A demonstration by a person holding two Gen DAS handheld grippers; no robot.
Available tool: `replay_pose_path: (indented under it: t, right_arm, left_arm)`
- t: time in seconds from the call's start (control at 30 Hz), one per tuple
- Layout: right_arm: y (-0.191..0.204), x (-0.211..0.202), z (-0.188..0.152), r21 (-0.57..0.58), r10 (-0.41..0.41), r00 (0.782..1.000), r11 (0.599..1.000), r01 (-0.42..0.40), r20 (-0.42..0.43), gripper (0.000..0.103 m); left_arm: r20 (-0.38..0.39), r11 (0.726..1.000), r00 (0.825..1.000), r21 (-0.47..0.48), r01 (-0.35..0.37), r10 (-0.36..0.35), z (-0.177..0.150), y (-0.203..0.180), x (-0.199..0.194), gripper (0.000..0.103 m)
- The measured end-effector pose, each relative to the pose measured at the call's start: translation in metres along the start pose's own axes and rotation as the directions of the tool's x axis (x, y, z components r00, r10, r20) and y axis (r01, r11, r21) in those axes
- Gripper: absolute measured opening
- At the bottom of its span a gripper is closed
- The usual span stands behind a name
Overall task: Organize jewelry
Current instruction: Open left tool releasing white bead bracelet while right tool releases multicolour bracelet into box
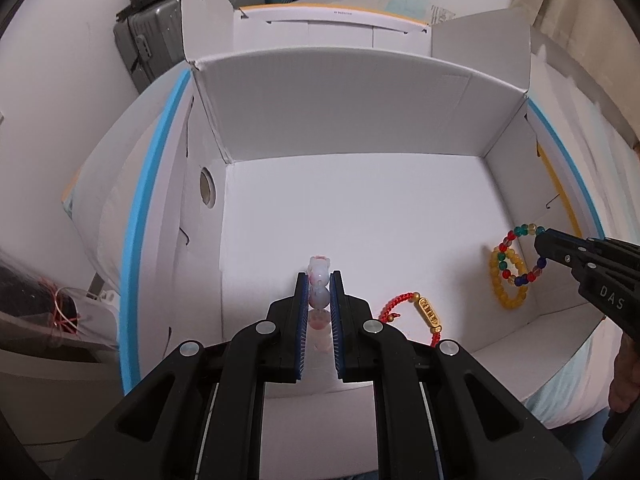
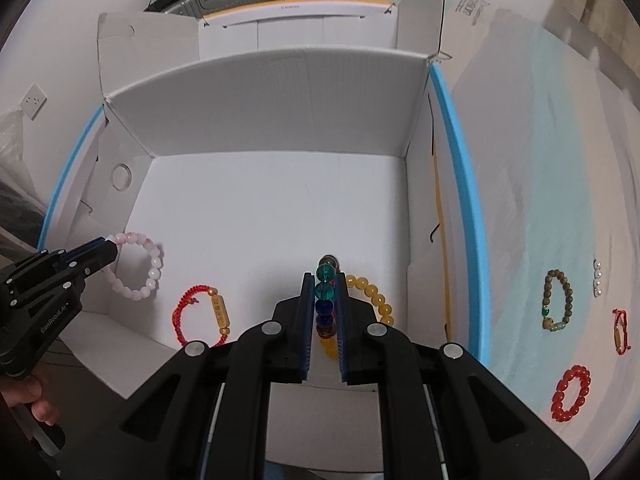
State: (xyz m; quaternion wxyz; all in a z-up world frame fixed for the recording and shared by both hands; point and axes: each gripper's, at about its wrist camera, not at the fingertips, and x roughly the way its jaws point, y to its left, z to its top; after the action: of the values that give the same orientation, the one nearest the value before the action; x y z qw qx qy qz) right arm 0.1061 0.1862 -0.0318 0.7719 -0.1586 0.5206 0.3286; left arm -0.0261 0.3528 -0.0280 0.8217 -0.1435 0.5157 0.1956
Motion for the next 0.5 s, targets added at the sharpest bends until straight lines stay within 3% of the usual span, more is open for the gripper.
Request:
replay_pose_path:
  t: [0.33, 0.37, 0.43, 0.5]
  right_arm:
    - [0.006, 0.008, -0.003, -0.012, 0.008, 1.000, 1.000, -0.009, -0.028, 0.012]
    - [0.007, 0.008, -0.003, -0.014, 0.010, 1.000, 1.000, -0.011, -0.026, 0.019]
    - [0.010, 0.004, -0.003, -0.015, 0.015, 1.000, 1.000, -0.016, -0.015, 0.033]
    - [0.010, -0.003, -0.003, -0.011, 0.031, 1.000, 0.999, -0.031, 0.001, 0.041]
  left_arm:
    - [-0.013, 1.000, 1.000, 0.002, -0.027, 0.027, -0.004, -0.002, 0.003, 0.014]
    - [-0.013, 1.000, 0.999, 0.001, -0.031, 0.031, -0.004, -0.002, 0.003, 0.014]
    - [-0.006, 0.999, 0.999, -0.007, -0.041, 0.041, -0.004, -0.001, 0.001, 0.028]
    - [0.002, 0.999, 0.999, -0.014, -0.046, 0.046, -0.003, 0.000, -0.003, 0.030]
